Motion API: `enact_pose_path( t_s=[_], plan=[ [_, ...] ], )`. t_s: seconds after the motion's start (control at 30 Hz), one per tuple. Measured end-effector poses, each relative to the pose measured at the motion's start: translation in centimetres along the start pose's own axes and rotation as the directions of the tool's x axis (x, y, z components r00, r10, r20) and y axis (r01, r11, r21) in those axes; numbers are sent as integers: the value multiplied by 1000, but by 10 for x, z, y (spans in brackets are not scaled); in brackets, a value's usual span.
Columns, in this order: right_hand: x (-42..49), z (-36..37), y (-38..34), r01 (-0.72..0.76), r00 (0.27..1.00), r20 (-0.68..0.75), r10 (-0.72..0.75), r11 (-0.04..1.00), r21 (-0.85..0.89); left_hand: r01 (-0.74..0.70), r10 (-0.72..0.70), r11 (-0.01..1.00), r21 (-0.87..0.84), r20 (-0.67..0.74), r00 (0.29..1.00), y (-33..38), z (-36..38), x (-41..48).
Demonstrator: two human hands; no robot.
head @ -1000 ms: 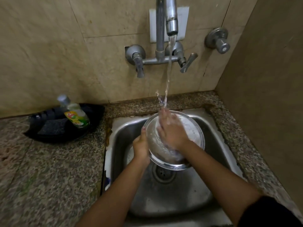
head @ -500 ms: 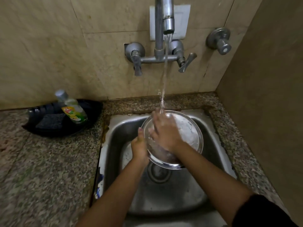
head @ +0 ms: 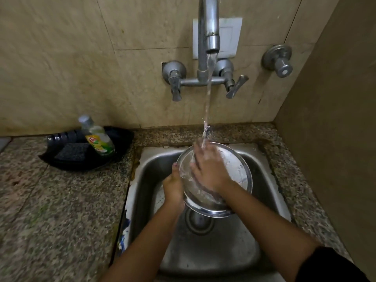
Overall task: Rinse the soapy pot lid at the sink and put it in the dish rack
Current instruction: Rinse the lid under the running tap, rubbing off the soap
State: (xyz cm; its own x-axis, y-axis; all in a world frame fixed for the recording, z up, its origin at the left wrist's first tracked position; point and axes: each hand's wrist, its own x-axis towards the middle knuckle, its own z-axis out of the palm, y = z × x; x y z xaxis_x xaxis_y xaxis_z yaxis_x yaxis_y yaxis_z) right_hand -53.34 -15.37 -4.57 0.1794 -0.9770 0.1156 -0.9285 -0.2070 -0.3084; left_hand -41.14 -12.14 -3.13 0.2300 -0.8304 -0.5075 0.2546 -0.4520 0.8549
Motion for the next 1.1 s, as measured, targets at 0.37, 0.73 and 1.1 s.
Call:
enact_pose_path(
  t_s=[0.37,0.73,1.1],
  plan=[
    [53,-48,-7,305,942,-102,-321,941,-144,-206,169,973,100,294,941,24,-10,10],
    [50,-67,-1,500,865,98,-493,863,-75,-364,235,900,238,438,868,39,-14,21],
    [59,-86,7,-16,979,201,-42,960,279,-149,28,962,228,462,887,41,-16,33]
  ],
)
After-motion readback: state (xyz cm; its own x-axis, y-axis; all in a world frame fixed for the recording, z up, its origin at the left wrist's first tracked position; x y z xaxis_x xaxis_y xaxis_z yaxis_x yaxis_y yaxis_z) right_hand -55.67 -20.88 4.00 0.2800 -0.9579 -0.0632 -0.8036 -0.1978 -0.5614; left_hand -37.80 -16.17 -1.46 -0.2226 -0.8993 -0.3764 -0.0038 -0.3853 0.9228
